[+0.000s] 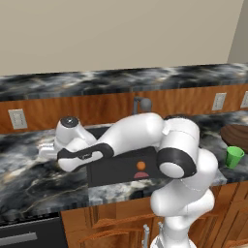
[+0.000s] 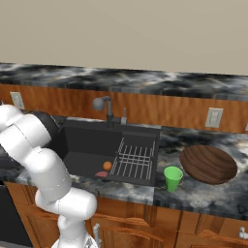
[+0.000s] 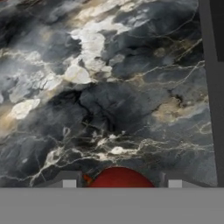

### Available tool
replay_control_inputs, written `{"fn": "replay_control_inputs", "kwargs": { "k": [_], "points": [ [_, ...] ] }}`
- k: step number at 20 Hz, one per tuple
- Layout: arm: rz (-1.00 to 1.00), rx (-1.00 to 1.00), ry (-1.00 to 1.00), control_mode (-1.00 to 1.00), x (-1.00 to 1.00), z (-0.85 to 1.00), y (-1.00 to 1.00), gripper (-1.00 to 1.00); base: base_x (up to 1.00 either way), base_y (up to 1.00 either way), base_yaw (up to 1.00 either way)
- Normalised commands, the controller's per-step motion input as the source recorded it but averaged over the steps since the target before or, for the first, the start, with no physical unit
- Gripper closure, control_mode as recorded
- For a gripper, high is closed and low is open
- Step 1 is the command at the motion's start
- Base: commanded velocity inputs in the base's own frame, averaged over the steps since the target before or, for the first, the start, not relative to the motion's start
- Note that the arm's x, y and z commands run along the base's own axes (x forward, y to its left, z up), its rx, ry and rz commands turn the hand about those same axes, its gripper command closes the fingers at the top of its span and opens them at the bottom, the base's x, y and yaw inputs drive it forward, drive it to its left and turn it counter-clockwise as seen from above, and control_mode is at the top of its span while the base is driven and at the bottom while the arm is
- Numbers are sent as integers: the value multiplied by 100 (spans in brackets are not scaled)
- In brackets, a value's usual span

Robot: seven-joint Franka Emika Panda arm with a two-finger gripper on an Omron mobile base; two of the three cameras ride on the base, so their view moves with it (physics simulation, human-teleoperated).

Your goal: Remove the mango and tangerine from the sink. Then move the bowl and cup from the counter to the sink for washing.

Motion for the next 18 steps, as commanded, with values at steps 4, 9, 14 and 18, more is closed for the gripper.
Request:
{"fn": "replay_control_inputs", "kwargs": {
  "k": [4, 9, 14, 18],
  "points": [
    [0, 0, 0, -100, 0, -23, 11, 100, 0, 0, 0],
    [0, 0, 1, -100, 0, -21, 10, 100, 0, 0, 0],
    [-1, 0, 1, -100, 0, -17, 10, 100, 0, 0, 0],
    [-2, -1, 2, -100, 0, -18, 10, 100, 0, 0, 0]
  ]
}}
